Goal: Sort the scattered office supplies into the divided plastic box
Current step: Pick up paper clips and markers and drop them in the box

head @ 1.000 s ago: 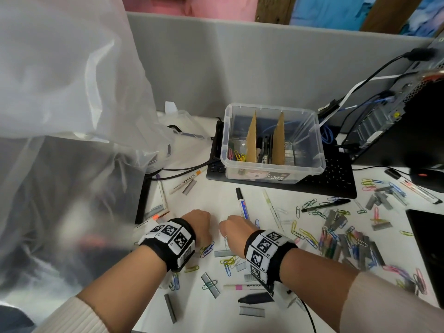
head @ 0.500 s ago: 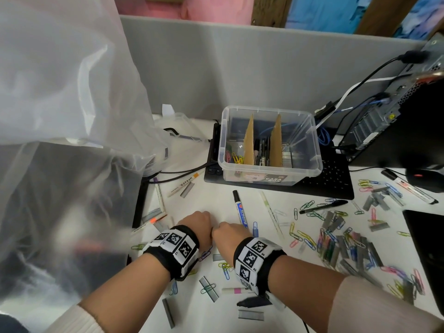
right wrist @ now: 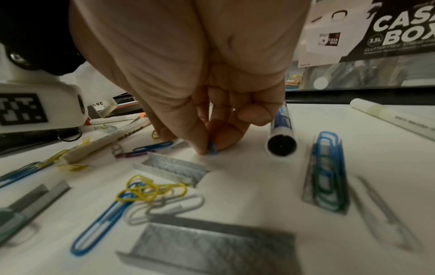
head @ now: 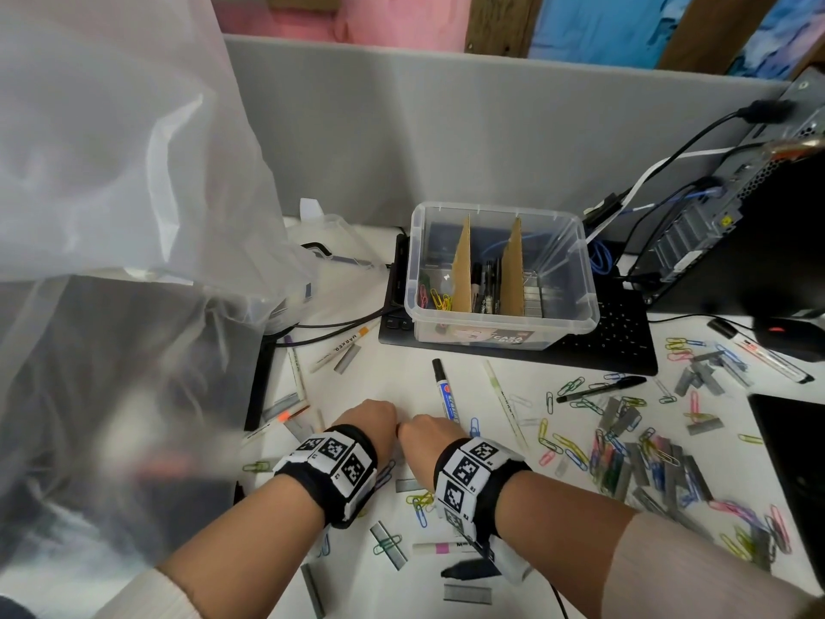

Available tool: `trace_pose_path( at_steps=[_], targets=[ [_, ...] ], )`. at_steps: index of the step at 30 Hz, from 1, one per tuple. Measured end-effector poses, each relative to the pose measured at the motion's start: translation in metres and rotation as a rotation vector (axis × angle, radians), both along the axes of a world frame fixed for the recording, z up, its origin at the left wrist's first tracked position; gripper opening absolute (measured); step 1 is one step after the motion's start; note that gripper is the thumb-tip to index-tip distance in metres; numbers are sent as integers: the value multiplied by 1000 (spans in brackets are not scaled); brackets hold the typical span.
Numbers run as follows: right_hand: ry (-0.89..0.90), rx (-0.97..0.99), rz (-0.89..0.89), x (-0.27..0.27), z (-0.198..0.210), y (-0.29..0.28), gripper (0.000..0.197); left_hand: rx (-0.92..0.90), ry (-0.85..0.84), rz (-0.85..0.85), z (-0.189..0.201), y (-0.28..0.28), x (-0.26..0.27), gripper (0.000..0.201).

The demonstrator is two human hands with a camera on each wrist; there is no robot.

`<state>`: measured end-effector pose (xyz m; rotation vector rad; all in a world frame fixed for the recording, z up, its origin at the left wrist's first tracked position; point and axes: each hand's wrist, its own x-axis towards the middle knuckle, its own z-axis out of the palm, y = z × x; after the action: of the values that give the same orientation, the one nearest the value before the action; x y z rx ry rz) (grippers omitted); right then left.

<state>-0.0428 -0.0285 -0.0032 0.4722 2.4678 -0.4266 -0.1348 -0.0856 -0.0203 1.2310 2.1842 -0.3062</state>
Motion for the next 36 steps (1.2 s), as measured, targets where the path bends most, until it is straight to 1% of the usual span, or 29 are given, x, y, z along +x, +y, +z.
trace_pose_path(
  at_steps=[5,7,8,10,13,14,16,18,20,21,23,25,28,31,32,34,36],
  targets=[
    [16,-37,43,3,7,10,29,14,-27,-29,-2,-3,-2,25],
    [88,-74,-17,6,19,20,28,42,-66,-14,-1,-5,-7,23],
    [160,-107,-71,7,27,26,27,75,-99,13,1,-7,-10,21],
    [368,-164,-183,8,50,42,22,174,-178,74,13,-7,-18,17],
    [690,-155,-323,-1,83,72,11,418,-321,132,51,2,-31,11],
    [762,-139,-375,-6,92,82,11,518,-370,165,68,8,-34,13],
    [828,-95,-472,-18,100,104,11,709,-442,237,98,25,-42,18],
    [806,-57,-526,-31,100,123,10,853,-454,319,119,47,-50,18],
    [751,-45,-541,-40,97,136,11,943,-379,374,127,70,-56,12],
    [738,-42,-546,-41,96,139,12,956,-342,394,127,82,-59,11],
    [745,-64,-573,-37,96,142,15,933,-306,407,123,102,-60,17],
    [780,-101,-611,-27,98,143,16,872,-276,371,117,118,-57,23],
    [833,-96,-652,-3,104,148,17,782,-158,271,114,129,-49,19],
    [844,-73,-698,33,109,156,18,716,-127,178,110,132,-43,23],
    [847,-74,-727,47,109,159,18,721,-116,146,110,131,-40,23],
    [811,-40,-756,74,109,162,16,826,-94,93,110,127,-31,13],
    [720,-8,-758,98,104,162,15,999,-144,30,113,118,-13,6]
  ],
)
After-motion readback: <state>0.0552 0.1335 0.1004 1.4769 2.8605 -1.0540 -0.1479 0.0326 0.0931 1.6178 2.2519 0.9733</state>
